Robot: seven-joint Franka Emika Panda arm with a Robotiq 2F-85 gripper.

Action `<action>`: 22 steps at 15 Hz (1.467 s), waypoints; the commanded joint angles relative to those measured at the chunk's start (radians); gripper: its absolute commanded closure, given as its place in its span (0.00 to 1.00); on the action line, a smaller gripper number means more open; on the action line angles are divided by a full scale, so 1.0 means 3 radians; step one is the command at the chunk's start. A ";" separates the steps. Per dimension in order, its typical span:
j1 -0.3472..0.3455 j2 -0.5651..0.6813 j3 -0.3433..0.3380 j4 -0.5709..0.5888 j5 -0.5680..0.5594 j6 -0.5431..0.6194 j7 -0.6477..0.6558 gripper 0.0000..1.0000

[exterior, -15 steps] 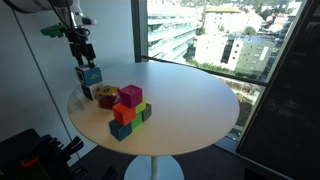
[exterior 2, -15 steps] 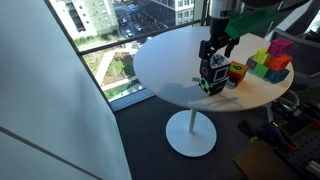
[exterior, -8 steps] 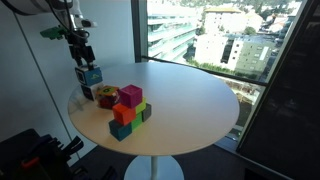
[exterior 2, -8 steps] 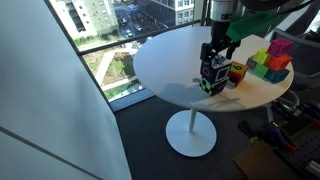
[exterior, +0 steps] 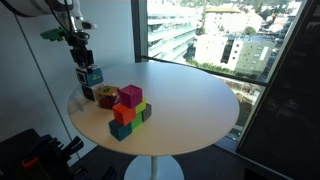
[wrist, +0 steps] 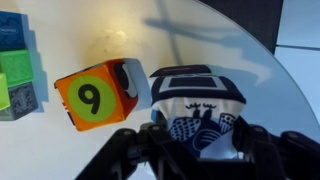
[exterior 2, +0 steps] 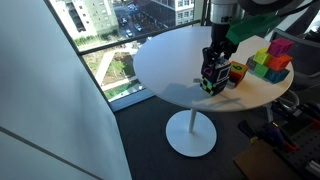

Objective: Put the plushy cube with number 4 on top of the pink block

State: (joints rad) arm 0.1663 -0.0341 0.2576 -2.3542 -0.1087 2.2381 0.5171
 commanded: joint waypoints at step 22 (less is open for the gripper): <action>-0.0363 -0.0747 -0.0427 0.0279 0.0077 -0.0890 -0.0276 0.93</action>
State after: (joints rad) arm 0.0746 -0.2352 0.1539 -2.2921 -0.1085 2.0051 0.4860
